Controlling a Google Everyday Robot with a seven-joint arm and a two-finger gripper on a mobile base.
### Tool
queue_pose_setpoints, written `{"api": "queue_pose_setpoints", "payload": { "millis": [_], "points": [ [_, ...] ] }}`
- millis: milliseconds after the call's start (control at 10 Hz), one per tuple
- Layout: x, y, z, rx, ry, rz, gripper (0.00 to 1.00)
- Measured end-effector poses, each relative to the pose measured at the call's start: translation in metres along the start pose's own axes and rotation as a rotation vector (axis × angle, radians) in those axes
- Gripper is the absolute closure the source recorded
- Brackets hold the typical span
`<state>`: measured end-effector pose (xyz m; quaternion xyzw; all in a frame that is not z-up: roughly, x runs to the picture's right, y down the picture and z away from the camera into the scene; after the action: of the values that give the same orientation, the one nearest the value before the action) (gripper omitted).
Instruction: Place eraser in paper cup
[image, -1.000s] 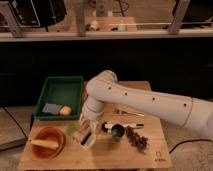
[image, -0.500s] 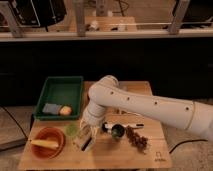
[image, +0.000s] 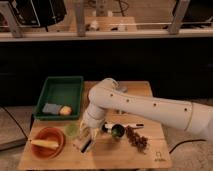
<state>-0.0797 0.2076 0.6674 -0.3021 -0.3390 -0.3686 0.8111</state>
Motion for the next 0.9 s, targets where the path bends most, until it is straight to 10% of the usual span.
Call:
{"api": "queue_pose_setpoints", "payload": {
  "millis": [500,900],
  "points": [
    [0.0033,-0.0029,0.0021,0.013,-0.007,0.005,0.23],
    [0.0024,-0.0020,0.0004,0.016,-0.011,-0.007,0.20]
  ]
}}
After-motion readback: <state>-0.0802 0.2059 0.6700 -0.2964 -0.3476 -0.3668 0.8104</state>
